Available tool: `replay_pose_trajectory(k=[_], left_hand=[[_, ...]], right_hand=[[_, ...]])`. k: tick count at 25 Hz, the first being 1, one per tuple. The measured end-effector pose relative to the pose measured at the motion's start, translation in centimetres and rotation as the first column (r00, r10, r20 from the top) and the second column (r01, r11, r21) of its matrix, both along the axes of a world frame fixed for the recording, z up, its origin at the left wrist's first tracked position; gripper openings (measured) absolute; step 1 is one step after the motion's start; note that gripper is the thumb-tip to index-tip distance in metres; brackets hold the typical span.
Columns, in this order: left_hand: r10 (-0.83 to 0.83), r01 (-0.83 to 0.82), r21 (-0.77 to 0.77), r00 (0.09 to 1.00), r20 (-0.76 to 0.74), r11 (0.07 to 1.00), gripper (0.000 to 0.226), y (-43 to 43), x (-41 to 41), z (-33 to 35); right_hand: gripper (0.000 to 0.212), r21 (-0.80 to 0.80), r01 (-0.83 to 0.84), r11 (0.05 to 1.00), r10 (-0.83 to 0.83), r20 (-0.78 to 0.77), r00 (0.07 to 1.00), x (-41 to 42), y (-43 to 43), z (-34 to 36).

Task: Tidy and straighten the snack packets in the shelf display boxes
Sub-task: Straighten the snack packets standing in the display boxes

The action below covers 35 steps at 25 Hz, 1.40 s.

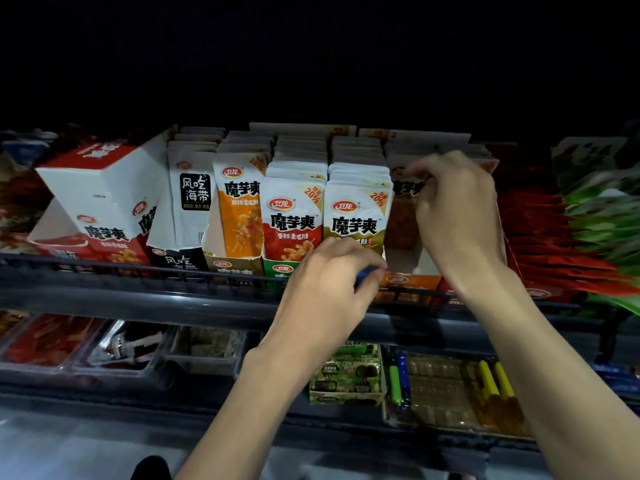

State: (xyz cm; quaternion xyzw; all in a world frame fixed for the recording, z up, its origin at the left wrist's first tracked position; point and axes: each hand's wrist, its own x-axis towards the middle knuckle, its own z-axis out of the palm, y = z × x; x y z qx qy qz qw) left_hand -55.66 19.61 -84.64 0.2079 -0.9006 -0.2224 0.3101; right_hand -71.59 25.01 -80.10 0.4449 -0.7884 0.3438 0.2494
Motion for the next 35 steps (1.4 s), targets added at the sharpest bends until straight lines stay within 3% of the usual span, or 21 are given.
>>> replay_pose_trajectory(k=[4,8,10,13,18,22,28,35], left_hand=[[0.134,-0.109,0.112,0.958,-0.253,0.988,0.014,-0.4,1.7,0.8],[0.364,-0.268,0.276,0.841,-0.401,0.923,0.012,-1.7,4.5,1.8],[0.463,-0.364,0.308,0.805,-0.37,0.879,0.012,-3.1,5.9,1.8],[0.585,-0.539,0.242,0.785,-0.204,0.807,0.011,-4.6,7.3,2.0],[0.602,-0.602,0.108,0.798,0.03,0.791,0.028,-6.0,8.5,2.0],[0.596,-0.603,0.099,0.798,0.087,0.792,0.023,-6.2,9.1,2.1],[0.567,-0.575,0.211,0.817,0.101,0.791,0.022,-6.7,9.8,2.5],[0.577,-0.574,0.252,0.814,0.067,0.78,0.023,-6.6,9.5,2.6]], right_hand=[[0.026,-0.198,-0.208,0.958,0.21,-0.007,0.978,2.3,1.0,1.9],[0.022,-0.143,-0.357,0.923,0.354,-0.048,0.934,6.2,0.8,1.9],[0.02,-0.093,-0.404,0.91,0.399,-0.068,0.915,7.8,-0.1,1.5],[0.024,0.028,-0.432,0.901,0.433,-0.109,0.895,9.7,-2.7,1.7],[0.044,0.425,-0.173,0.889,0.336,-0.346,0.876,12.4,-9.9,3.4],[0.047,0.521,-0.018,0.853,0.249,-0.377,0.892,13.3,-13.4,3.8],[0.035,0.497,0.061,0.866,0.196,-0.449,0.872,14.0,-13.4,3.0],[0.022,0.343,-0.043,0.938,0.214,-0.477,0.853,13.5,-12.9,3.0]])
